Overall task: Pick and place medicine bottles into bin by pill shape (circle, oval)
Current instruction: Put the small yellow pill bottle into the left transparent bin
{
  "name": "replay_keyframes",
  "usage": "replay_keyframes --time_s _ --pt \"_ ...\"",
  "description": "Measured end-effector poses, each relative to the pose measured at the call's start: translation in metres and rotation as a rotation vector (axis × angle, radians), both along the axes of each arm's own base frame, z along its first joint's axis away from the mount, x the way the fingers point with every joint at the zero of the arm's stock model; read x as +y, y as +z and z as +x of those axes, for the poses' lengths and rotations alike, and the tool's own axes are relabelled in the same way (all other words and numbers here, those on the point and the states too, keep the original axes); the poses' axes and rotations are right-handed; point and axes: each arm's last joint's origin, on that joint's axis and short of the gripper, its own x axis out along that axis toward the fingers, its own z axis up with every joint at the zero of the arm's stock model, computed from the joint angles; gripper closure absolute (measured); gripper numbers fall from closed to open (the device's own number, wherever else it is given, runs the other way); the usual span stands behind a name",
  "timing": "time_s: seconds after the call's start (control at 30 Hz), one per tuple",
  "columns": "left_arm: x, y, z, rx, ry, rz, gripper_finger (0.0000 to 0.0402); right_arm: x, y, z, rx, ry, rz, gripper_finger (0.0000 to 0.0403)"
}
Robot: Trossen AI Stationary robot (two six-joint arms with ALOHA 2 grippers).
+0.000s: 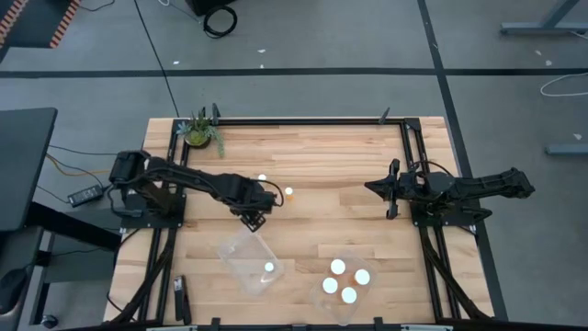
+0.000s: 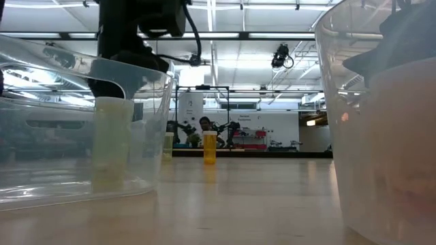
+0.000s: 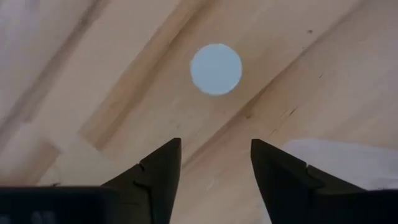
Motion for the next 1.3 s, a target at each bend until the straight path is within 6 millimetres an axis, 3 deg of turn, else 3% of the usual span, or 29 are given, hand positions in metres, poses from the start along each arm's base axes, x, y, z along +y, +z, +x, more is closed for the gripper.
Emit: replay_keyframes --time_s 0.23,0.43,0.93,1.3 --pt "0.014 -0.017 -0.001 -0.033 0.013 -0.038 0.0157 0.0 0.0 0.0 0.004 0.0 -0.001 0.0383" --pt "0.021 -0.026 0.002 -0.097 0.016 -0.044 0.0155 0.0 0.0 0.0 0.004 0.0 0.0 0.0383" --pt "0.024 -0.027 0.007 -0.15 -0.004 0.012 0.0186 0.0 0.0 0.0 0.003 0.0 -0.001 0.0383" --pt "0.025 -0.027 0.007 -0.148 -0.014 0.033 0.0251 0.0 0.0 0.0 0.003 0.0 0.0 0.0383"
